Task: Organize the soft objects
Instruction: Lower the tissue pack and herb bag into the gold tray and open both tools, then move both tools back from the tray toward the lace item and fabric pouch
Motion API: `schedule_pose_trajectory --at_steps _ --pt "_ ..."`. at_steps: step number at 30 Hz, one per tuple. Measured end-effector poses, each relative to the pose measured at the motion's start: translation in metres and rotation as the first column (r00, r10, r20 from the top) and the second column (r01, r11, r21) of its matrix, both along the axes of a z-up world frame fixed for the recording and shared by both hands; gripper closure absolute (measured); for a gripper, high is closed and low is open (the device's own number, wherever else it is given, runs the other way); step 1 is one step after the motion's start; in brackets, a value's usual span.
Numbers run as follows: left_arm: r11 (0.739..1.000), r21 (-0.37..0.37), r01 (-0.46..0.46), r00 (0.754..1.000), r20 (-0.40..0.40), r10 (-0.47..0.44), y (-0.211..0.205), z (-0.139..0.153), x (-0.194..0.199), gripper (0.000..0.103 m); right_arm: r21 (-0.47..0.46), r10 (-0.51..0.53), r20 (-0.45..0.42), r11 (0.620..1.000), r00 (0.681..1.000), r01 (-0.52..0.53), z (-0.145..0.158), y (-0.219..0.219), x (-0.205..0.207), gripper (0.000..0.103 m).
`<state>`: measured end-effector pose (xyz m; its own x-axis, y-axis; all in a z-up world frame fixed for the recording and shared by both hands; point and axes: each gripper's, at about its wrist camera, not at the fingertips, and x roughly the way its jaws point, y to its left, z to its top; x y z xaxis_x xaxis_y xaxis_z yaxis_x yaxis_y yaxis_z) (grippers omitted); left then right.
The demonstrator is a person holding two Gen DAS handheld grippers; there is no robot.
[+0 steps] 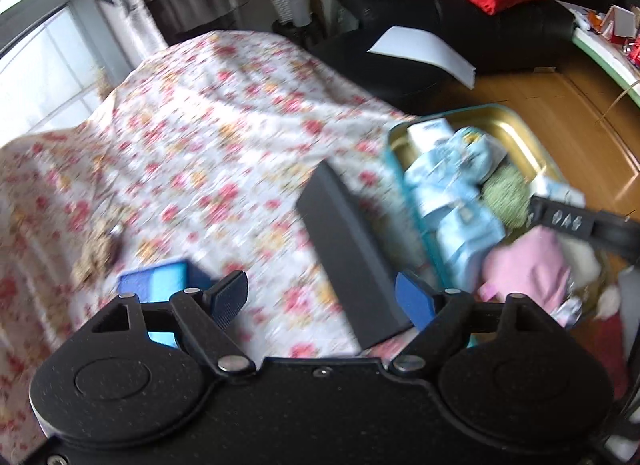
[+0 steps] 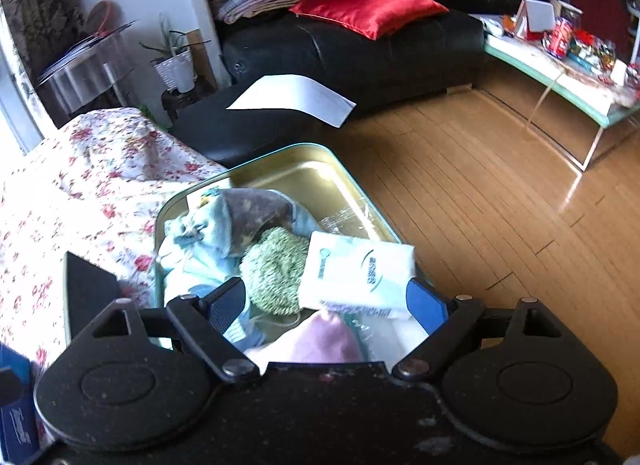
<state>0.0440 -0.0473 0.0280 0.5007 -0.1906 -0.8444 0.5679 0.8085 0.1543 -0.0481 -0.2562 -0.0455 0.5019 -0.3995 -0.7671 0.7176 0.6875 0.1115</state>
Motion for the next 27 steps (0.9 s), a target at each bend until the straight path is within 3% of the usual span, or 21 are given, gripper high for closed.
schedule_pose_trajectory --at_steps 11,27 --pt "0.991 0.012 -0.130 0.992 -0.009 0.130 0.087 -0.007 0.012 0.025 -0.027 0.079 -0.005 0.996 0.997 -0.079 0.003 0.046 -0.014 0.015" --pt "0.967 0.011 -0.253 0.967 -0.011 0.253 0.172 -0.022 0.055 0.024 -0.108 0.203 -0.073 0.972 0.976 -0.210 0.006 0.116 -0.023 0.014"
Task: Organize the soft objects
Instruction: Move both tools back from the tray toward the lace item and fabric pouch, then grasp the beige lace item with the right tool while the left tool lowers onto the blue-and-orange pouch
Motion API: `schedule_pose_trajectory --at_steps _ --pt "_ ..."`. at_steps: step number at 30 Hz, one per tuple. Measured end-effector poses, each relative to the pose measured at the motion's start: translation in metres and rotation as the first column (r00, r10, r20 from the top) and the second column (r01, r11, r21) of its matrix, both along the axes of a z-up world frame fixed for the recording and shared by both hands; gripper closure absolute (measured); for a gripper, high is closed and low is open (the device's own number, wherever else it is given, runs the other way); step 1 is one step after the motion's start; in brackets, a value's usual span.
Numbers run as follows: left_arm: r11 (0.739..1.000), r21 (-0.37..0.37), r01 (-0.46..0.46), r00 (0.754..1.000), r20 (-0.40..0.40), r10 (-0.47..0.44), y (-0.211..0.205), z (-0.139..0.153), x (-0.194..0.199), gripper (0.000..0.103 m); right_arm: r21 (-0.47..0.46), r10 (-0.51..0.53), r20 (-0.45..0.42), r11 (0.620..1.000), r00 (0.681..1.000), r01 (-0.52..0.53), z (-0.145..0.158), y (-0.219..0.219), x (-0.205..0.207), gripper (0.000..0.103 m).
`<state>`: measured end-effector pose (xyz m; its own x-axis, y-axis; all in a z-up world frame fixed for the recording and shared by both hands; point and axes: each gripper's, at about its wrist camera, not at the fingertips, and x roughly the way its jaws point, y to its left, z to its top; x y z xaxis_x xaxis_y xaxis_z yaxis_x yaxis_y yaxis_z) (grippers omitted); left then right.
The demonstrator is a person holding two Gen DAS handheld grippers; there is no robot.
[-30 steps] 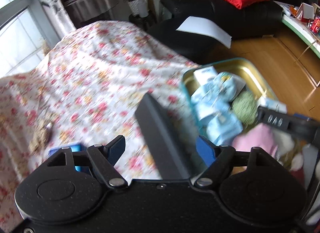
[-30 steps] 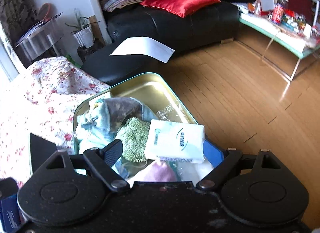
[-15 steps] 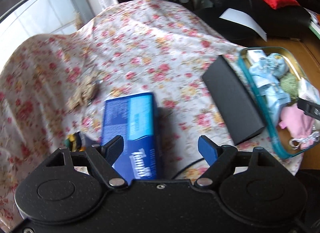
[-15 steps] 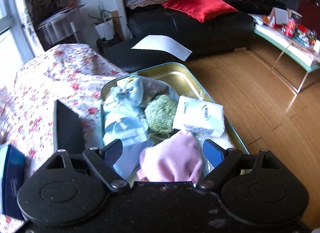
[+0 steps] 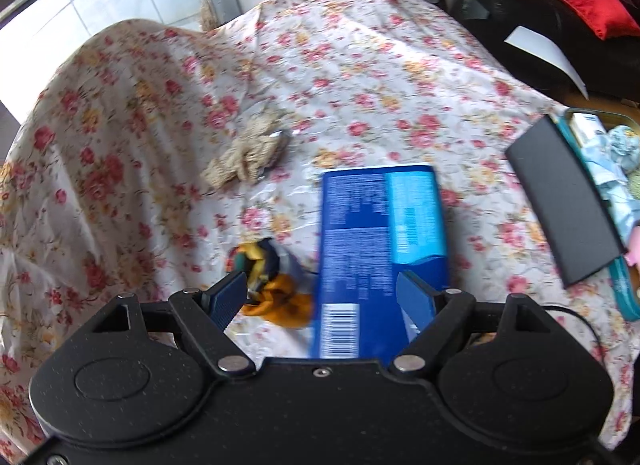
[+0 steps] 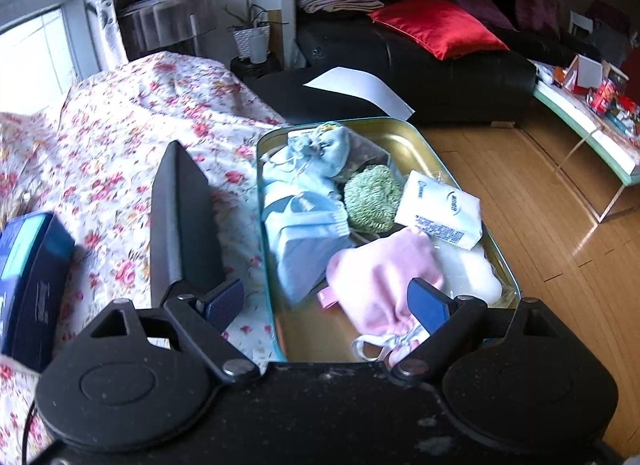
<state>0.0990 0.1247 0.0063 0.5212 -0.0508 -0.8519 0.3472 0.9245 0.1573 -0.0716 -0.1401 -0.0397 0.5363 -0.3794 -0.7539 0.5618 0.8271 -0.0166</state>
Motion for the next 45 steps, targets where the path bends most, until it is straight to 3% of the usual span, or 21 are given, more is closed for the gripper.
schedule_pose_trajectory --at_steps 11,22,25,34,40,45 --pt "0.989 -0.029 -0.144 0.989 -0.045 0.143 0.050 -0.020 0.057 0.024 0.035 0.039 -0.024 0.999 0.999 -0.039 0.005 0.030 0.003 0.014" --pt "0.994 -0.023 -0.104 0.994 -0.017 0.104 0.069 -0.041 0.080 0.023 0.105 0.089 0.003 0.990 0.996 -0.089 0.025 0.068 0.026 0.014" --pt "0.992 -0.063 -0.112 0.993 -0.031 0.110 0.075 -0.045 0.085 0.017 0.103 0.124 0.008 0.987 0.992 -0.124 0.036 0.085 0.043 0.014" --pt "0.988 -0.125 -0.089 0.993 -0.090 0.078 0.072 -0.048 0.092 0.018 0.118 0.234 0.040 0.964 0.971 -0.237 0.071 0.141 0.112 0.013" --pt "0.976 -0.151 -0.157 0.978 -0.162 0.132 0.080 -0.051 0.099 0.018 0.173 0.258 0.052 0.949 0.965 -0.263 0.076 0.167 0.162 0.013" --pt "0.966 -0.172 -0.195 0.972 -0.165 0.167 0.086 -0.045 0.103 0.018 0.180 0.265 0.057 0.946 0.963 -0.271 0.079 0.177 0.194 0.013"
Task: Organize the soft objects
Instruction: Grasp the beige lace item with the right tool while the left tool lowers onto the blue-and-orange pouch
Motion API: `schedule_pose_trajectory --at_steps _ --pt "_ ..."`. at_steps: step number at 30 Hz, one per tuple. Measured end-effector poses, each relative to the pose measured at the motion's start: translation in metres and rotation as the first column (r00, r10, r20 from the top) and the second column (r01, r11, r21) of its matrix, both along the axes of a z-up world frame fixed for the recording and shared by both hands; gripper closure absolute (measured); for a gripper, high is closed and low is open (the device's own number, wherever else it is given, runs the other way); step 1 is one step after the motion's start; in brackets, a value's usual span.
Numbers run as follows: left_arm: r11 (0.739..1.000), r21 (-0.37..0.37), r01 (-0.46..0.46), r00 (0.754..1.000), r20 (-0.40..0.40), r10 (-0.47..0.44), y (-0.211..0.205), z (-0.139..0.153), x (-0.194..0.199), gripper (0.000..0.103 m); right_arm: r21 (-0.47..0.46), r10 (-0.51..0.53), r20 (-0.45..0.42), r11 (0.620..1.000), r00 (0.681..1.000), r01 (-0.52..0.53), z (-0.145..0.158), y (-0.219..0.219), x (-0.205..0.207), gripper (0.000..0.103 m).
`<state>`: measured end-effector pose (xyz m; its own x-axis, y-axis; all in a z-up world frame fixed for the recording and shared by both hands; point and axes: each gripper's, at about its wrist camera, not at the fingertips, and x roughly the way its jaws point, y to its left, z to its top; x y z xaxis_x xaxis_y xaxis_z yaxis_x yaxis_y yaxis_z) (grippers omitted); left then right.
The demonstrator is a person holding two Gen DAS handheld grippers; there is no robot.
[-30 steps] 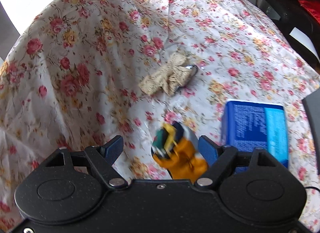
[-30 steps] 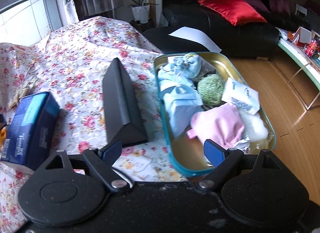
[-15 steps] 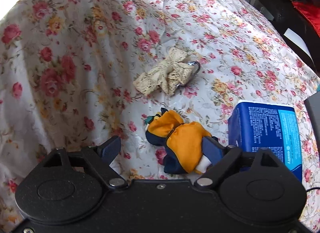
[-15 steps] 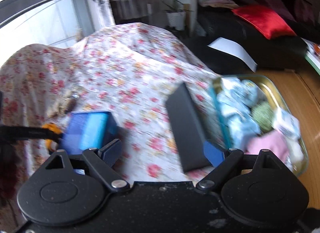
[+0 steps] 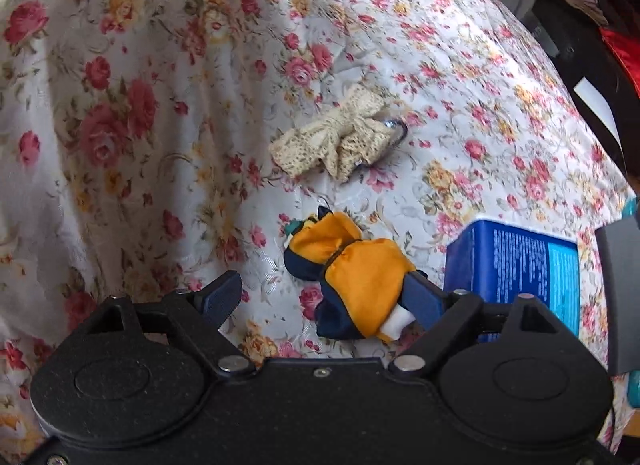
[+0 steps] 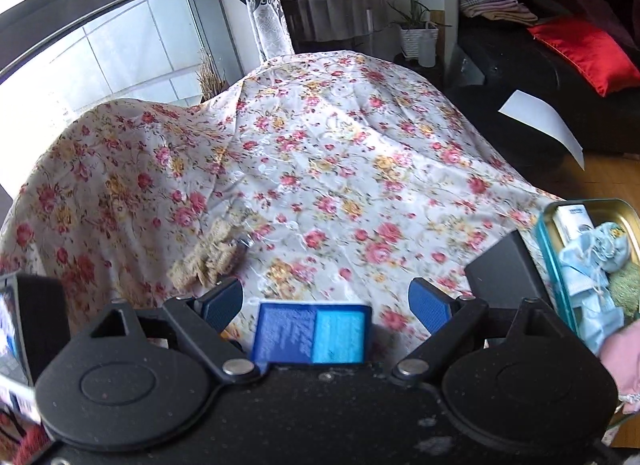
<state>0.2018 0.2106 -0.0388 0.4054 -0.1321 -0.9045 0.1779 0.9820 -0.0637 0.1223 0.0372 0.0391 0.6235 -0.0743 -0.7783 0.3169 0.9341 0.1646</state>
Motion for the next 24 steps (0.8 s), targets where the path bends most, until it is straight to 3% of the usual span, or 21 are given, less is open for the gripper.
schedule_pose_trajectory --at_steps 6,14,24 --pt "1.000 -0.001 -0.021 0.999 0.032 0.021 0.002 0.007 0.000 0.019 0.058 -0.012 -0.023 0.998 1.000 0.013 -0.006 -0.004 0.023 0.013" --pt "1.000 -0.007 0.025 0.999 -0.031 -0.025 -0.006 0.000 0.001 0.018 0.111 -0.020 -0.073 0.993 0.997 0.029 -0.024 -0.007 0.040 0.013" --pt "1.000 -0.014 -0.009 0.996 -0.087 0.008 0.000 -0.006 0.007 0.018 0.144 0.059 -0.133 0.989 0.989 -0.039 -0.038 0.017 0.091 0.013"
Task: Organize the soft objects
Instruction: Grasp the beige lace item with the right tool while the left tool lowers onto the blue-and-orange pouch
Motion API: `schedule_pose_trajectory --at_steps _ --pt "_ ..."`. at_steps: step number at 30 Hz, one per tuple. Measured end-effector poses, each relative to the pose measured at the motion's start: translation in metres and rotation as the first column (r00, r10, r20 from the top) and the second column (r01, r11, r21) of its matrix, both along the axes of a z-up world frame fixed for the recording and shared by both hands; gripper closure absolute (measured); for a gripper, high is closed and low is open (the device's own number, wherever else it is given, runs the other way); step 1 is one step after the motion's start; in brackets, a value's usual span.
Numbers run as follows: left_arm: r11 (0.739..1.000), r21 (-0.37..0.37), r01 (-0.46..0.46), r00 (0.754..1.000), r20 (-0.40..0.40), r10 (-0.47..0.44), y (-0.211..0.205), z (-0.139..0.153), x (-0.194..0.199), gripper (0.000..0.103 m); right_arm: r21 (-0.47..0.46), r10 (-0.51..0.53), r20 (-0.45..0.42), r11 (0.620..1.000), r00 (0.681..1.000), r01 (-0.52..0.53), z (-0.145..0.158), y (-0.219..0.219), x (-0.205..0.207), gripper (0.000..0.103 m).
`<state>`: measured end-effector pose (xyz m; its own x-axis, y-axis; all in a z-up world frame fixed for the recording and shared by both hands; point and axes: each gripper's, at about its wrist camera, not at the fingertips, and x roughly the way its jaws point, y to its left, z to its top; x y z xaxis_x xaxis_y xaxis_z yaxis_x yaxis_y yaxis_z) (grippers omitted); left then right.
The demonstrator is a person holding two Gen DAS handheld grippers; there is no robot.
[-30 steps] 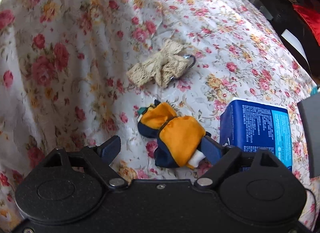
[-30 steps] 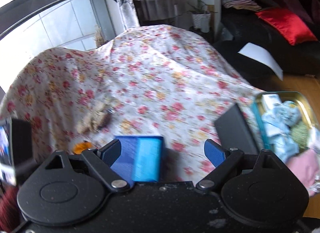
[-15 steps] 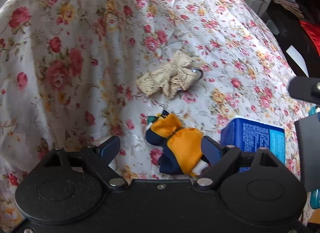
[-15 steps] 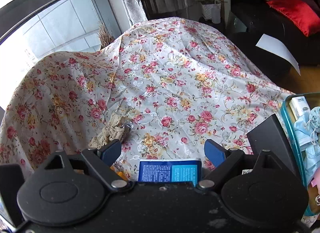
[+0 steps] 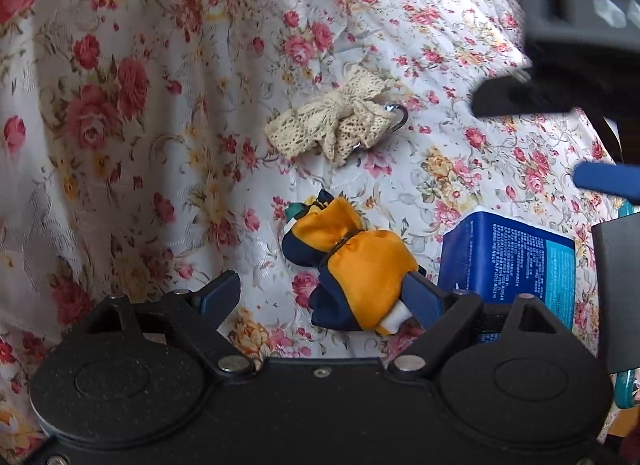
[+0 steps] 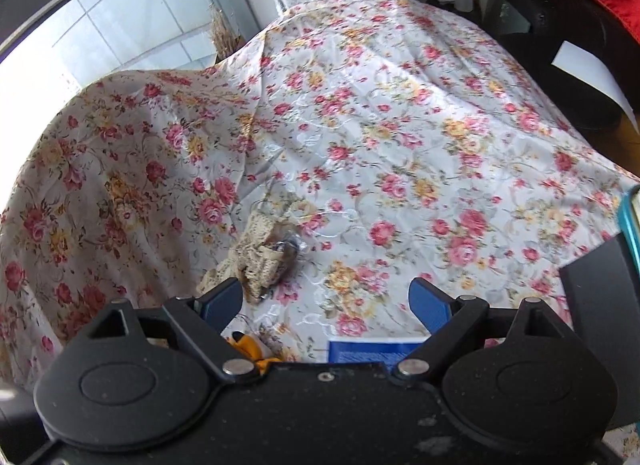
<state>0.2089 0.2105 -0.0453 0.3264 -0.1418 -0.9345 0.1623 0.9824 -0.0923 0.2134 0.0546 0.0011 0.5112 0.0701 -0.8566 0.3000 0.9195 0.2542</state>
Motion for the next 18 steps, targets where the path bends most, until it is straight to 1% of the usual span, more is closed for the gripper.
schedule_pose_trajectory --at_steps 8,11,15,18 --pt "1.000 -0.001 -0.013 1.000 -0.020 0.013 0.000 -0.003 0.001 0.018 0.023 0.069 -0.067 0.997 0.995 -0.067 -0.015 0.015 0.053 0.013" --pt "1.000 -0.009 -0.025 0.999 -0.039 0.025 0.003 -0.004 0.003 0.018 0.037 0.090 -0.098 0.996 0.991 -0.087 -0.021 0.019 0.072 0.013" --pt "0.999 -0.018 -0.035 0.998 -0.058 0.034 0.005 -0.005 0.005 0.018 0.080 0.098 -0.151 0.993 0.984 -0.086 -0.032 0.021 0.090 0.013" --pt "0.999 -0.014 -0.034 0.998 -0.054 0.033 0.005 -0.003 0.004 0.018 0.123 0.099 -0.197 0.990 0.975 -0.075 -0.045 0.021 0.101 0.013"
